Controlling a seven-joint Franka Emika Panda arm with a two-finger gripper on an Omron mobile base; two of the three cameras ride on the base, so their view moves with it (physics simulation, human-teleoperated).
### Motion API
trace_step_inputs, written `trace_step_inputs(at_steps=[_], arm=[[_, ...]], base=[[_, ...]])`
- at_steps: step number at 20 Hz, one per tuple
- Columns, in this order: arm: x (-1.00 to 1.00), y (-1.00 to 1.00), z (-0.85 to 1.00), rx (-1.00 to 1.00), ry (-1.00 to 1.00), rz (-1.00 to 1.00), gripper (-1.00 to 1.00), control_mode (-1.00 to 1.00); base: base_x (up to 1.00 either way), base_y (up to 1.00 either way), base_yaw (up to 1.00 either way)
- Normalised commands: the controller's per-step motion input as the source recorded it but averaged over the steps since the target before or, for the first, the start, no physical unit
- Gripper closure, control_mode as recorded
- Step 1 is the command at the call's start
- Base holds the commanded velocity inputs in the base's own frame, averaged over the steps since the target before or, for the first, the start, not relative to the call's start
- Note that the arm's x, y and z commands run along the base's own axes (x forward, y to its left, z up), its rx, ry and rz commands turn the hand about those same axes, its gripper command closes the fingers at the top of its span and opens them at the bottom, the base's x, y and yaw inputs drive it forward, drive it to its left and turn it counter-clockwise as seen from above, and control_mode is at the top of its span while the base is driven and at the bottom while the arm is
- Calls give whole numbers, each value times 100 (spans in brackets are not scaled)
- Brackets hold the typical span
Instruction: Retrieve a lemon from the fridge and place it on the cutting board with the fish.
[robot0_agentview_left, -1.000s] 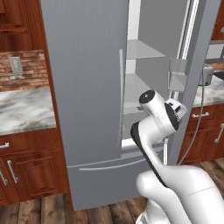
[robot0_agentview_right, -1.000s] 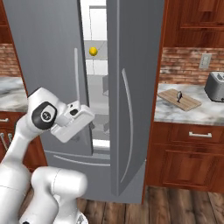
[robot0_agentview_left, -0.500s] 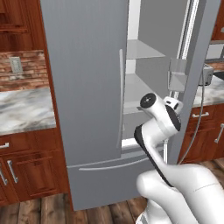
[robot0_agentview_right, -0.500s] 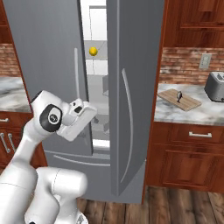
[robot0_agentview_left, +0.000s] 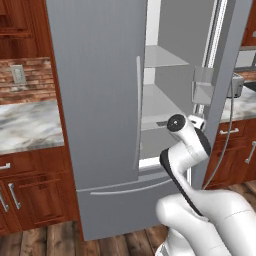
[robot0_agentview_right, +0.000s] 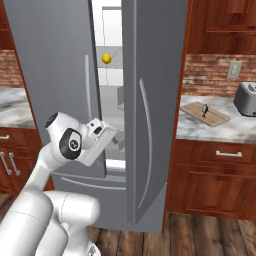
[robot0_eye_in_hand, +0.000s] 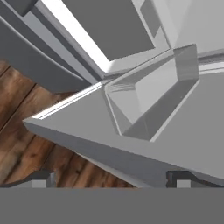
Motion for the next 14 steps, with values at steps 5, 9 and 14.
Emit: trace_step_inputs(at_steps=[5,9,14], arm=[[29,-1,-23,0,0,7,-100,-100],[19,-11,-8,0,0,6,-100,-100],[2,-28,-3,-4,0,1,-100,-100]], base=[[0,0,0],[0,0,0],[0,0,0]])
